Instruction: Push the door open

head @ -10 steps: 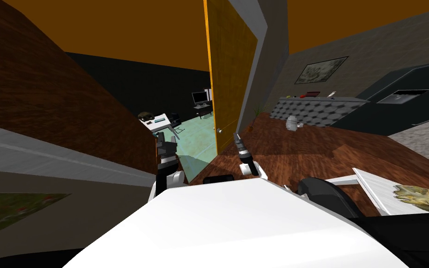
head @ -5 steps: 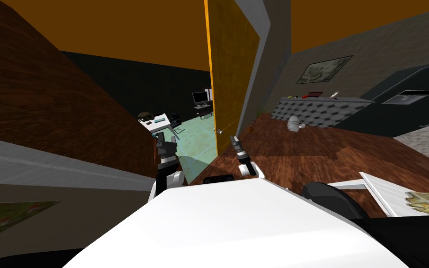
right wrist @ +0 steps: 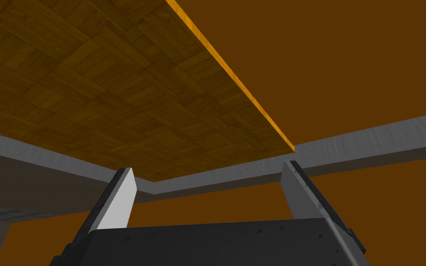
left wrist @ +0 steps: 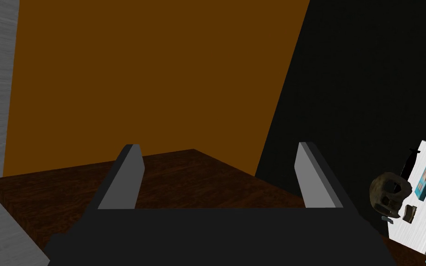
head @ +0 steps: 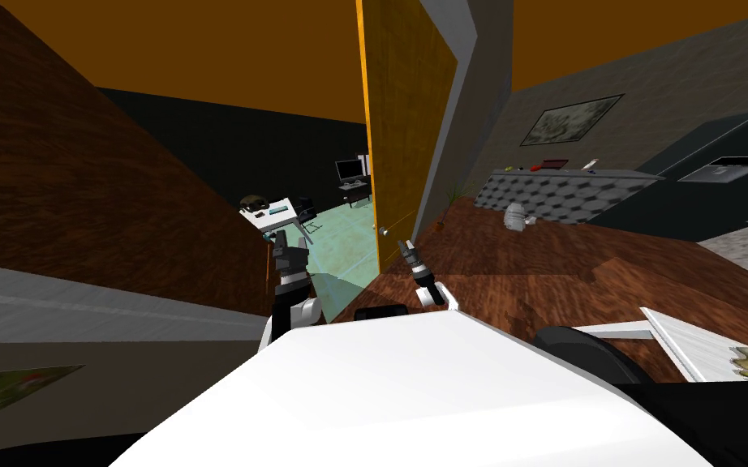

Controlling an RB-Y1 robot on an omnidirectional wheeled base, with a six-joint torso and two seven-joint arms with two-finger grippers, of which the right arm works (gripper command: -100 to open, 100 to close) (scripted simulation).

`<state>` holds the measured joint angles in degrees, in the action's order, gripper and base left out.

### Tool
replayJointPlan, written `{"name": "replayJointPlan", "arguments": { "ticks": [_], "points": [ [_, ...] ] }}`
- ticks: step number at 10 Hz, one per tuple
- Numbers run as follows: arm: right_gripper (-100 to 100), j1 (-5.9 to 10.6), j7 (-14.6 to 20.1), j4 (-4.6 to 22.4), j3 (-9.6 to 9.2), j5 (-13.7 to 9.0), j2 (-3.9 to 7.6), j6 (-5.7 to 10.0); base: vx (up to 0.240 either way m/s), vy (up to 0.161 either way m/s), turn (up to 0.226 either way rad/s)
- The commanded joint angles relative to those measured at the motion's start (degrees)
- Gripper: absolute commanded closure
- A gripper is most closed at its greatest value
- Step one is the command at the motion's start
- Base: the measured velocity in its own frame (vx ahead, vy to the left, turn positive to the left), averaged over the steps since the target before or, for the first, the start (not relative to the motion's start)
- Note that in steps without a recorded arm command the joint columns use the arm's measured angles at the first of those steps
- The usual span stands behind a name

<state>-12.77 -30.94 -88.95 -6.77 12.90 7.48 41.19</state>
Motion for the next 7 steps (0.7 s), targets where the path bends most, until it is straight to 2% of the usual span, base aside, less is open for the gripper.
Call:
{"name": "replayJointPlan", "arguments": {
  "ticks": [1,2,6,7],
  "points": [
    [-100,0.82,-1.6,2.7,-0.14,0.9,0.26,1.07,0.043,-0.007,0.016],
    [-100,0.82,-1.6,2.7,-0.14,0.9,0.26,1.07,0.039,-0.012,0.007],
    [-100,3.71,-6.6,10.6,-0.66,3.8,1.23,3.79,0.078,-0.027,0.022],
    [-100,3.71,-6.6,11.2,-0.66,3.8,1.23,3.79,0.081,-0.024,0.010]
  ]
}}
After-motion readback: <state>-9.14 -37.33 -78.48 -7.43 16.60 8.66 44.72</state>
